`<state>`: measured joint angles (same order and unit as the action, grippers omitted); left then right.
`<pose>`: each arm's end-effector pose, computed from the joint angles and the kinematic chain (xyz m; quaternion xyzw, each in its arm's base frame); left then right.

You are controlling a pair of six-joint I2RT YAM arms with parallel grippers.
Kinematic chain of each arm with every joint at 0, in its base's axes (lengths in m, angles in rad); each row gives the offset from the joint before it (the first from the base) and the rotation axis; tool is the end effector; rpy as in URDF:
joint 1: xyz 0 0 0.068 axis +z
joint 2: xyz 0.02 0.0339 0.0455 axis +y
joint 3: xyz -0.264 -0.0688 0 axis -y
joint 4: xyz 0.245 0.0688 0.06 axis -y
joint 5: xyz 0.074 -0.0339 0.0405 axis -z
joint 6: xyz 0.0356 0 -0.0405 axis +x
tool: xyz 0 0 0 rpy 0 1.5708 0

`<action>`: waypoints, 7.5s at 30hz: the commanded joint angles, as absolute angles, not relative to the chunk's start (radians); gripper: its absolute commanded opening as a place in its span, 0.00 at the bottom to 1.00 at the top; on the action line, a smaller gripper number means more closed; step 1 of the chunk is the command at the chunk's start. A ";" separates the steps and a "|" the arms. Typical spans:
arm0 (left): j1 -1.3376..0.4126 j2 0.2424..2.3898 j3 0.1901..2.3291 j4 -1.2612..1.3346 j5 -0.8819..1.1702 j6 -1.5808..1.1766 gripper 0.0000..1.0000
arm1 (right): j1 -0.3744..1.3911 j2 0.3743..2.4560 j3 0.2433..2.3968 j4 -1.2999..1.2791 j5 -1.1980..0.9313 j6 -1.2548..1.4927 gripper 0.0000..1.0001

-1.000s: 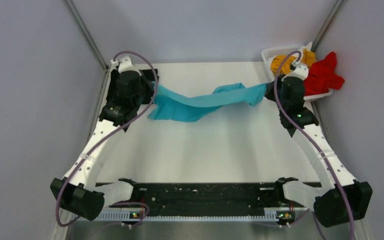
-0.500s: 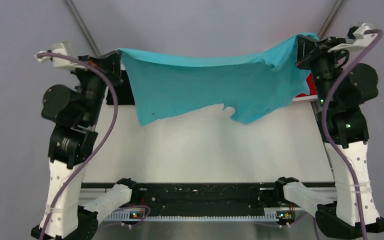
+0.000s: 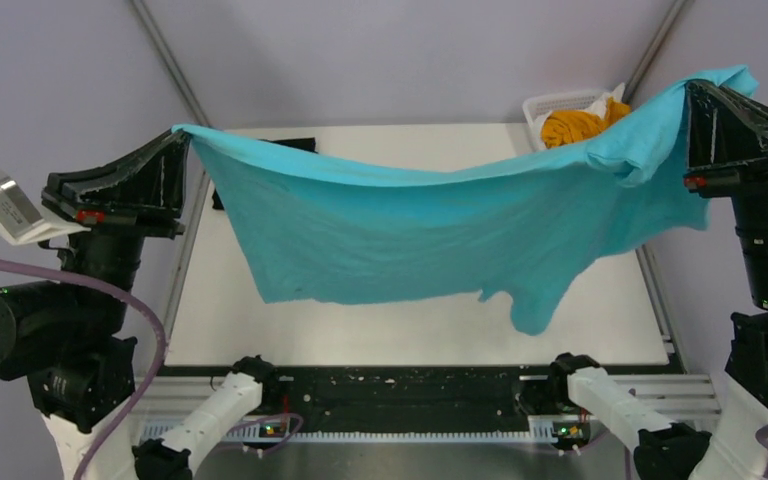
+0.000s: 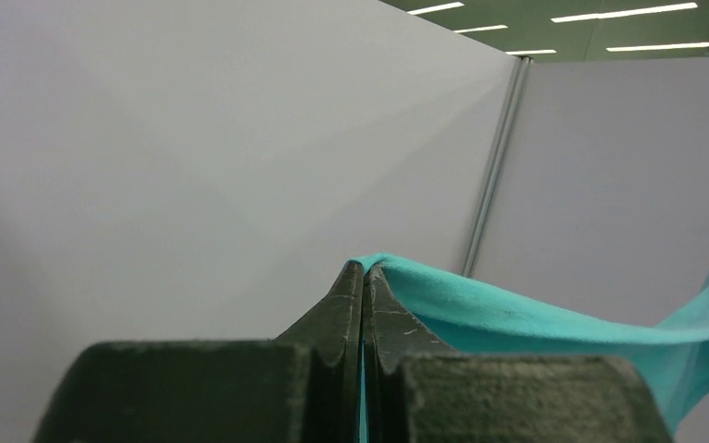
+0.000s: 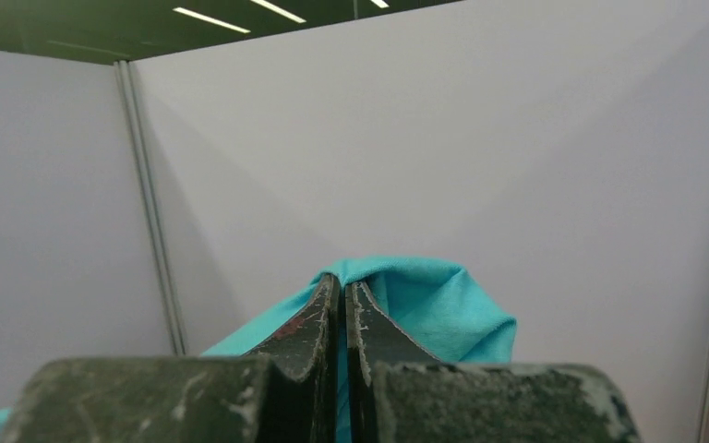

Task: Fold and stack the t-shirts
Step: Flatten out the tshirt, then grab the side of the flattened tshirt closest away from the robot with both arms

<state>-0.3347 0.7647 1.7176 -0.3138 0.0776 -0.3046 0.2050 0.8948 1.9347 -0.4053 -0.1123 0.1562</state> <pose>0.0089 -0.0060 0.5960 0.0414 0.4483 -0.2971 0.8421 0.0141 0.0070 0.6259 -0.0611 0.4491 0.1850 0.8720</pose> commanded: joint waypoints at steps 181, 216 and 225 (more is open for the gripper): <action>-0.138 1.286 0.675 -0.598 -0.130 -0.874 0.59 | 0.281 1.482 1.022 -0.214 0.051 0.288 0.99; -0.138 1.332 0.772 -0.735 -0.157 -0.805 0.00 | 0.708 1.168 0.706 -0.880 -0.045 0.582 0.73; -0.138 1.329 0.763 -0.723 -0.154 -0.822 0.00 | 0.758 1.218 0.635 -0.934 0.028 0.645 0.60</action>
<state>-0.1383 1.3544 0.7418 -0.7120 -0.1364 -0.8135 0.7490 1.2022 0.6510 -0.9009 -0.0032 0.6033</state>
